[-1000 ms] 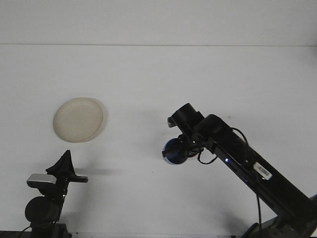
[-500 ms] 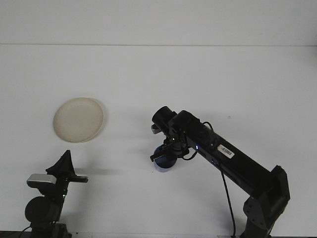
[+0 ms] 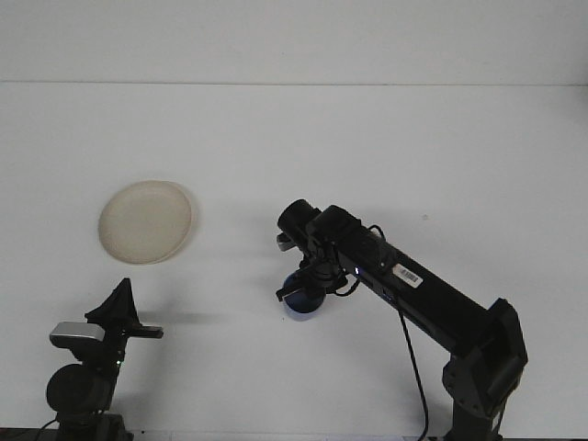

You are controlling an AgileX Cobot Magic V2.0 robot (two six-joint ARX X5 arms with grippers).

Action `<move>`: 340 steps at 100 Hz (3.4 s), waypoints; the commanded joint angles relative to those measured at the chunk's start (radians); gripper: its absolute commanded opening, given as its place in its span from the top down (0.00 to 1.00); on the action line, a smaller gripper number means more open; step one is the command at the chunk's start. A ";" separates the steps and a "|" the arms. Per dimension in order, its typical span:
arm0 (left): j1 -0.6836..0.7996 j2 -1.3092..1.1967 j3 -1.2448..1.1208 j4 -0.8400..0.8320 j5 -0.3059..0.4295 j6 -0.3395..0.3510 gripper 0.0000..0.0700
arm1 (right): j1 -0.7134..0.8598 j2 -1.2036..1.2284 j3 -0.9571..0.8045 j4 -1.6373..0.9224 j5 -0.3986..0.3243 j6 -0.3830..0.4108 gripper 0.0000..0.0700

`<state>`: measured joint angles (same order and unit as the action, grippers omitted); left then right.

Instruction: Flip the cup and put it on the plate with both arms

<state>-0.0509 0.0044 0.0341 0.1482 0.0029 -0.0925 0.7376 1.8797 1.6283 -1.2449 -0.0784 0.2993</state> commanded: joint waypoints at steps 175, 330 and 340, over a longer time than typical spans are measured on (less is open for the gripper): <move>-0.003 -0.001 -0.019 0.010 0.001 0.001 0.98 | -0.747 -0.603 -0.138 0.050 -0.052 -0.254 0.23; -0.003 -0.001 -0.019 0.010 0.002 0.001 0.98 | -0.763 -1.383 -1.003 0.834 -0.052 -0.277 0.23; -0.003 -0.001 -0.019 0.010 0.002 0.001 0.98 | -0.763 -1.383 -1.003 0.834 -0.052 -0.277 0.23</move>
<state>-0.0509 0.0044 0.0341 0.1478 0.0029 -0.0929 -0.0261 0.4934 0.6155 -0.4221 -0.1303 0.0303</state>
